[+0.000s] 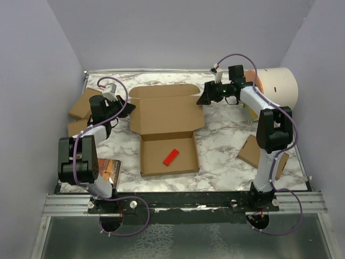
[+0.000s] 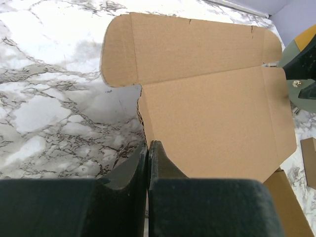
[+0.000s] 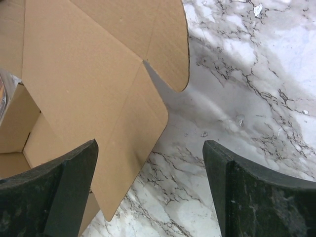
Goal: Fold the paper box
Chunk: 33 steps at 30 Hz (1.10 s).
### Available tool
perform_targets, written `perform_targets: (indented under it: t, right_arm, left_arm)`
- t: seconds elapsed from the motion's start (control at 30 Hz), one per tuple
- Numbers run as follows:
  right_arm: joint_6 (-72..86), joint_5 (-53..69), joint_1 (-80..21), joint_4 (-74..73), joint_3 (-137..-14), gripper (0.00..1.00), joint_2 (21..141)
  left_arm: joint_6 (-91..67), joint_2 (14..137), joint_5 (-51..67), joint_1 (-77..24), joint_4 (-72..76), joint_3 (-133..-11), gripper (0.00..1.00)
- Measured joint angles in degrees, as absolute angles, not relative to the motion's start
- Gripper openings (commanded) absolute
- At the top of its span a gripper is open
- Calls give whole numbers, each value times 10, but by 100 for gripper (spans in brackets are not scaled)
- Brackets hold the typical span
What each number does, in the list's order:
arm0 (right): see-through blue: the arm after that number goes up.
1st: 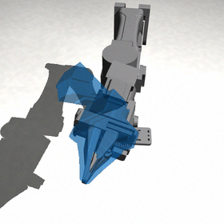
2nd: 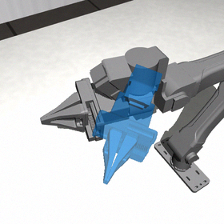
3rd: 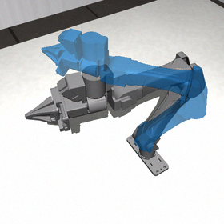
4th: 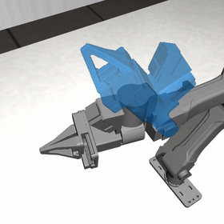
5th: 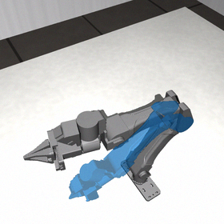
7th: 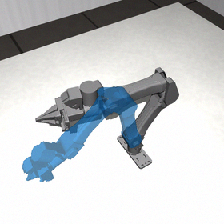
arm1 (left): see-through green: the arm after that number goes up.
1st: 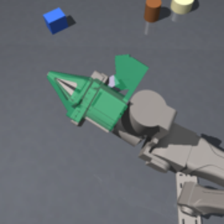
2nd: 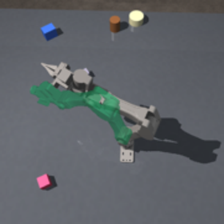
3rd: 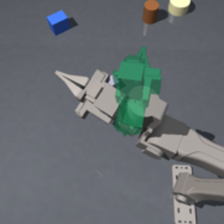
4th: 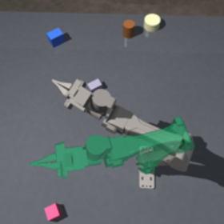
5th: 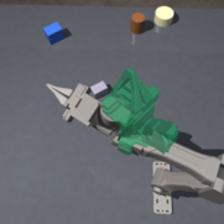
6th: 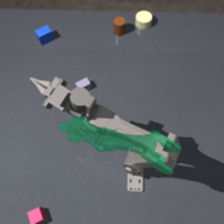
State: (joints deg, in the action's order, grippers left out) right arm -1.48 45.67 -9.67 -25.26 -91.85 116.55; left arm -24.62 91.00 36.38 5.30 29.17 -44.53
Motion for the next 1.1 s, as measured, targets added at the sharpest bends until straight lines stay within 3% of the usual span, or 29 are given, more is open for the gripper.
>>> perform_targets:
  t: [0.23, 0.5, 0.67, 0.77, 1.1]
  right_arm:
    - [-7, 487, -96, -252, -935, 59, 1176]
    - [-3, 543, -97, -254, -949, 46, 1189]
    - [-1, 567, -96, -254, -950, 17, 1189]
    - [-4, 579, -96, -254, -950, 7, 1189]
    - [-29, 579, -97, -260, -964, 1, 1180]
  left_arm:
    - [-245, 896, 365, 53, 343, -421, 0]
    - [-246, 894, 371, 53, 385, -416, 0]
    - [-249, 894, 380, 53, 409, -411, 0]
    - [-249, 892, 382, 53, 416, -408, 0]
    - [-271, 891, 385, 53, 419, -412, 1]
